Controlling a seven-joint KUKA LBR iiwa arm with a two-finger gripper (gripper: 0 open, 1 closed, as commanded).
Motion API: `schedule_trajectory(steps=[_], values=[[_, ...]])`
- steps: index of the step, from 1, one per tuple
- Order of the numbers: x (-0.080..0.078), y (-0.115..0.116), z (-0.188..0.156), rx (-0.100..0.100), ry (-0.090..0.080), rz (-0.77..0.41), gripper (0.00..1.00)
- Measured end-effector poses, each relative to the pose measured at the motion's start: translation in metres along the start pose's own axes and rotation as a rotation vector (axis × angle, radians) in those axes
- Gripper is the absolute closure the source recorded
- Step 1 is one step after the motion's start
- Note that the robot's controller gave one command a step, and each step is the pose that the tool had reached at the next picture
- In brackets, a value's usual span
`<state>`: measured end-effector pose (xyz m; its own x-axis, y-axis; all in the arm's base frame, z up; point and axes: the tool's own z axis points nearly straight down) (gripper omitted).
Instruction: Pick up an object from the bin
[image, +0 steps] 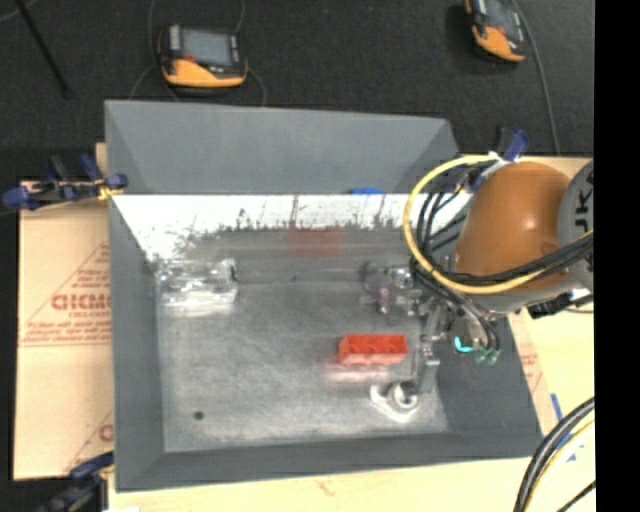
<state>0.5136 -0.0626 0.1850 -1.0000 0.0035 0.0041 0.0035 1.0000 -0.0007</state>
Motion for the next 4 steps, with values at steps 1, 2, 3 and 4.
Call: schedule_trajectory(steps=[1,2,3,4], values=[[-0.06,-0.014,0.117,0.0,-0.005,0.03,0.0],[-0.05,-0.002,0.082,0.001,-0.011,0.005,0.0],[-0.057,-0.019,0.079,0.0,-0.012,0.068,0.0],[-0.067,-0.017,0.114,-0.002,-0.007,0.28,0.0]])
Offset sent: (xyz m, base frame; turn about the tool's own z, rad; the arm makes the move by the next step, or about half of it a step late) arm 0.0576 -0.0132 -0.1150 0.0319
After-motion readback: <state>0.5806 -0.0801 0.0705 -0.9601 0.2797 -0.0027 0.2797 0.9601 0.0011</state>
